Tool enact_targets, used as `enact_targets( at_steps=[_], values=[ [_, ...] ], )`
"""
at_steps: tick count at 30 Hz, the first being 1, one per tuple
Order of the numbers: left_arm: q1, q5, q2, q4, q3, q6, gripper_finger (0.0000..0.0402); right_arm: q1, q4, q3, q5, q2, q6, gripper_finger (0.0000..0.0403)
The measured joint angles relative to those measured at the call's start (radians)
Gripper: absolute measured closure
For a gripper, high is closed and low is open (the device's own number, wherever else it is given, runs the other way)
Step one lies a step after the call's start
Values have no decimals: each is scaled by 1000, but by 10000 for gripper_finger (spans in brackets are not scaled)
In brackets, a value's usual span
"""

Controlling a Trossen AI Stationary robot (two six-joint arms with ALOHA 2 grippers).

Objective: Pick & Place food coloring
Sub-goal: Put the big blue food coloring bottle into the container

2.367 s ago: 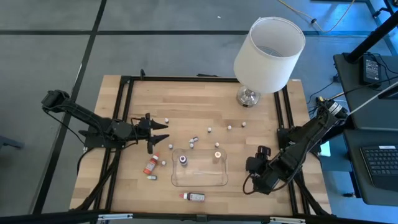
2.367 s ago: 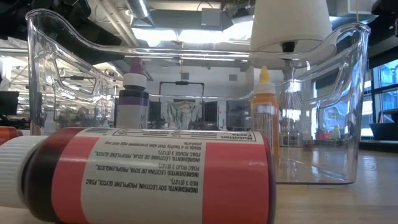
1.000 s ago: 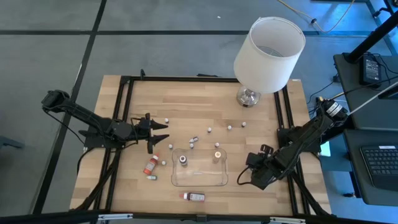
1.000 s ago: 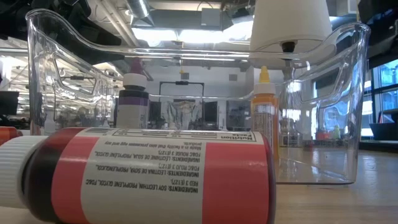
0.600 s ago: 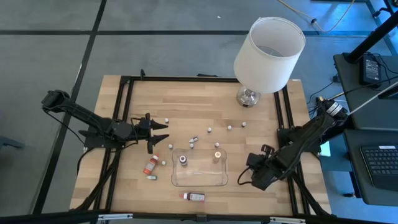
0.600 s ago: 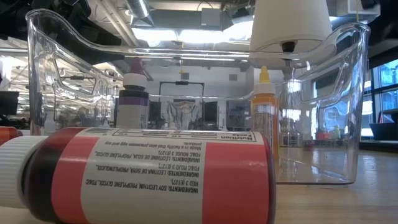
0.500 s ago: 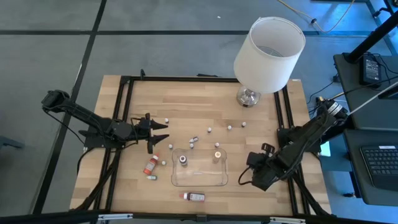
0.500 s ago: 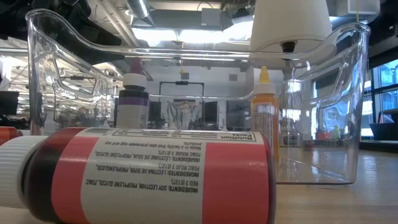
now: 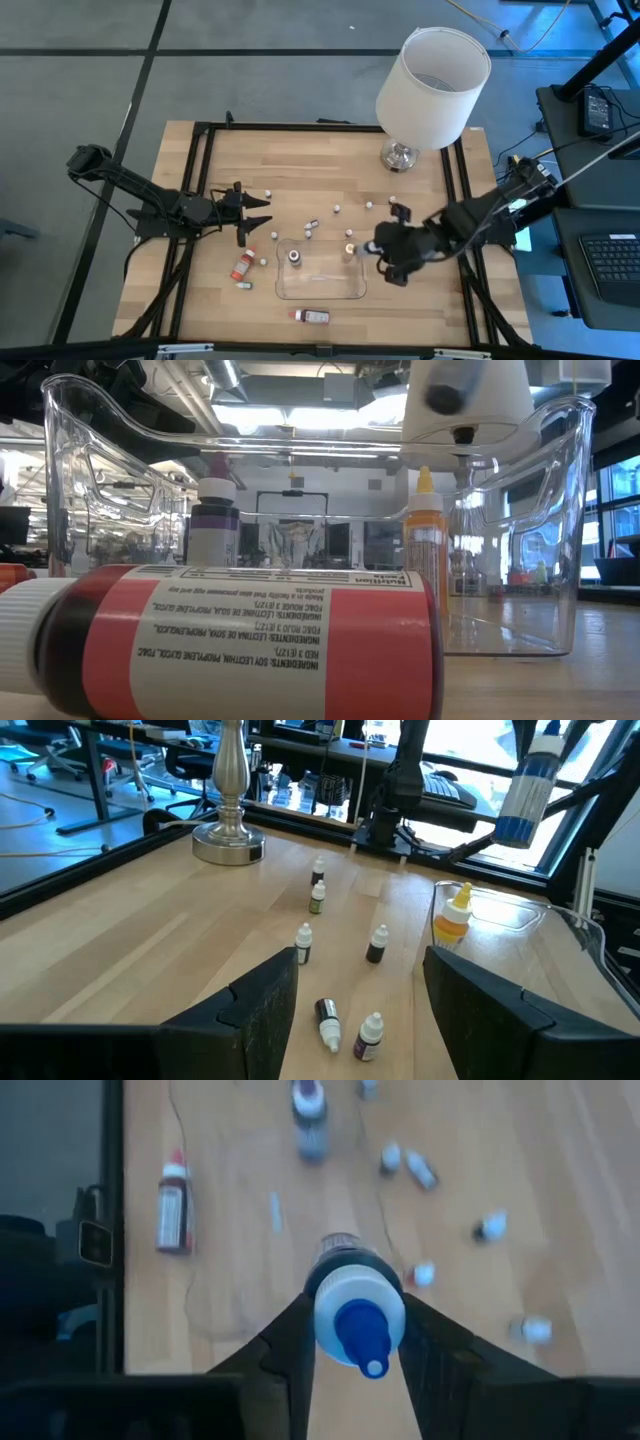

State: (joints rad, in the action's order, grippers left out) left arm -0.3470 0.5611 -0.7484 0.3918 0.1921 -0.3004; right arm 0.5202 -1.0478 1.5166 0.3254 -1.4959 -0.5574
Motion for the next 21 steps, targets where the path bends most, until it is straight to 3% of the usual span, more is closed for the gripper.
enact_targets(
  at_steps=[7, 21],
  values=[
    [0, 0, 0, 0, 0, 0, 189, -92, 134, 1, -141, -69, 225, 281],
    [0, -3, 0, -9, 0, 0, 189, -175, 186, 23, -199, -224, 383, 281]
  ],
)
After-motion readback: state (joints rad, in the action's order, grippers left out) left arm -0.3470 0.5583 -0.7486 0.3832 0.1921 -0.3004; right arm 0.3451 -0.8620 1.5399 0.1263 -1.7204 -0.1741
